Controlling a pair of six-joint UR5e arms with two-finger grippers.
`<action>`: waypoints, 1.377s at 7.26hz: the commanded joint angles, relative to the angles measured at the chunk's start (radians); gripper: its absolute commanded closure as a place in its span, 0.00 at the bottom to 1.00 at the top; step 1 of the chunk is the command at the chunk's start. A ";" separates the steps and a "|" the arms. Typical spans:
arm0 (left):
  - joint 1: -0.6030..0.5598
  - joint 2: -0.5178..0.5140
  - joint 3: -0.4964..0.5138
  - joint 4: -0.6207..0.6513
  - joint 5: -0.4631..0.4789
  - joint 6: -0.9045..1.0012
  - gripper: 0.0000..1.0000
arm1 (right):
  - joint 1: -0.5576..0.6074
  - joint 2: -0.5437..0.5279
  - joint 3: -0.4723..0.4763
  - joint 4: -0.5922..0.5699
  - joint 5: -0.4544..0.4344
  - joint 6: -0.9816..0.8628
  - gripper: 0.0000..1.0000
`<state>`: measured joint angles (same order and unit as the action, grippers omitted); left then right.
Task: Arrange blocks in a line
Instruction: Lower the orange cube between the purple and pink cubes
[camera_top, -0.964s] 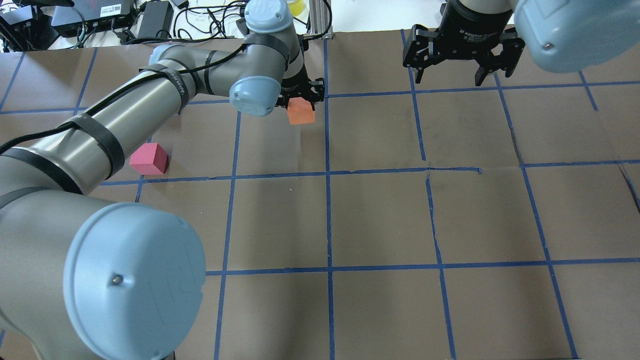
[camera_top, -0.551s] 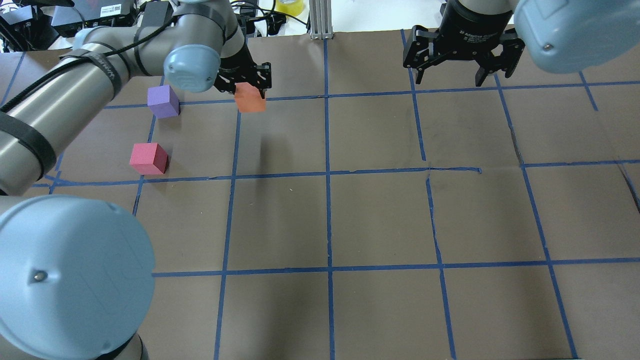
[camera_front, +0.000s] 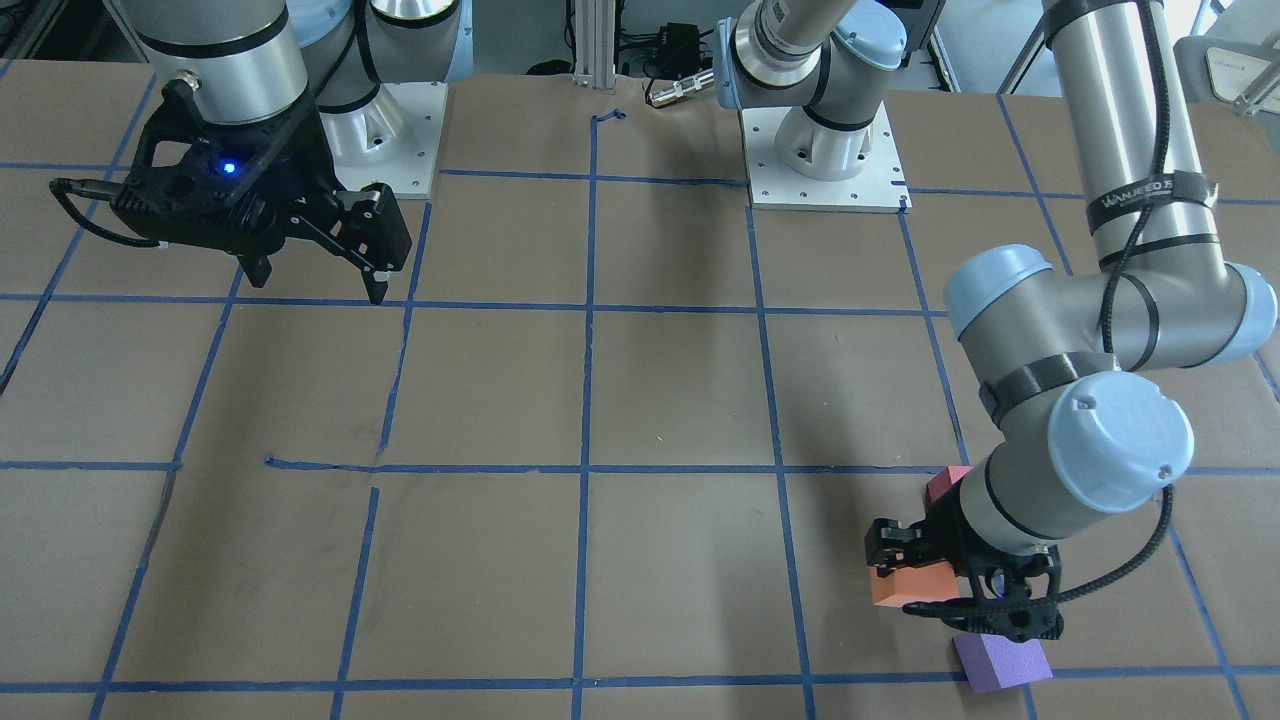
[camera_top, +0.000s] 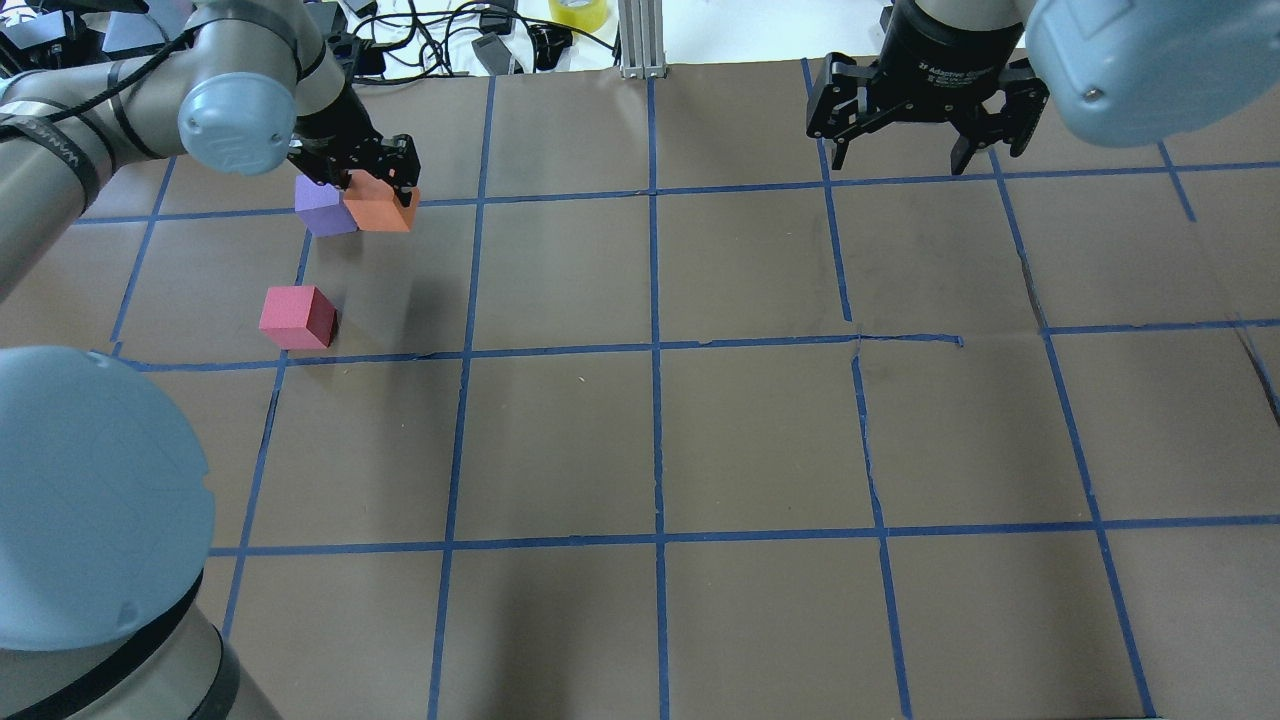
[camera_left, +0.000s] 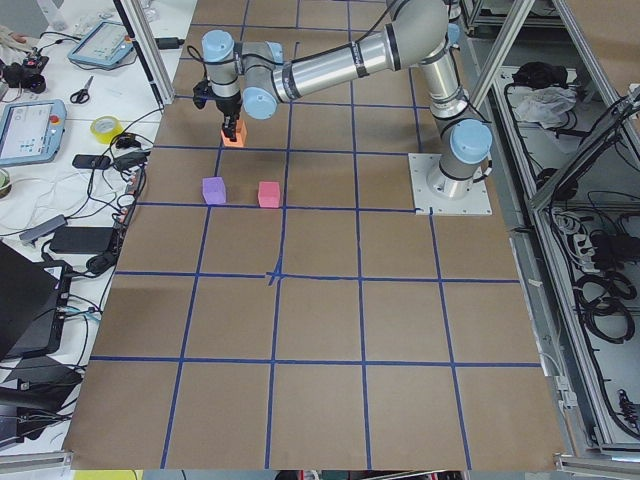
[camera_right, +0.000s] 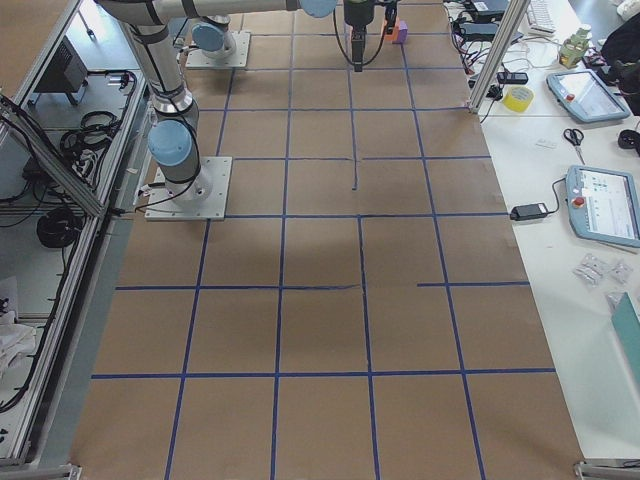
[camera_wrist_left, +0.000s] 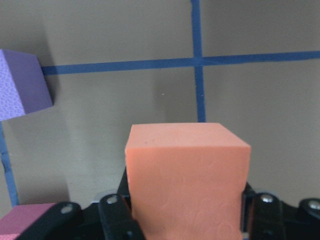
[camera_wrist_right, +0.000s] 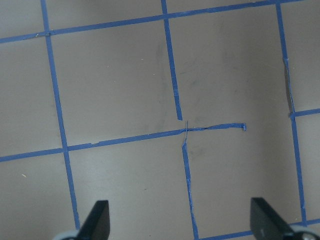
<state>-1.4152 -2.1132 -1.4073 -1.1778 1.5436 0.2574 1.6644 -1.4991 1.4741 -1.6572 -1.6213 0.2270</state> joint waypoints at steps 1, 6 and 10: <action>0.114 0.001 -0.051 0.020 -0.010 0.152 1.00 | 0.000 0.002 0.000 -0.001 0.001 0.000 0.00; 0.148 -0.045 -0.039 0.073 -0.008 0.209 1.00 | -0.015 0.005 -0.020 -0.016 0.061 -0.003 0.00; 0.150 -0.054 -0.068 0.098 -0.003 0.145 1.00 | -0.015 0.003 -0.005 -0.016 0.061 -0.014 0.00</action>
<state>-1.2666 -2.1652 -1.4690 -1.0814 1.5402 0.4093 1.6494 -1.4950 1.4657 -1.6726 -1.5569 0.2155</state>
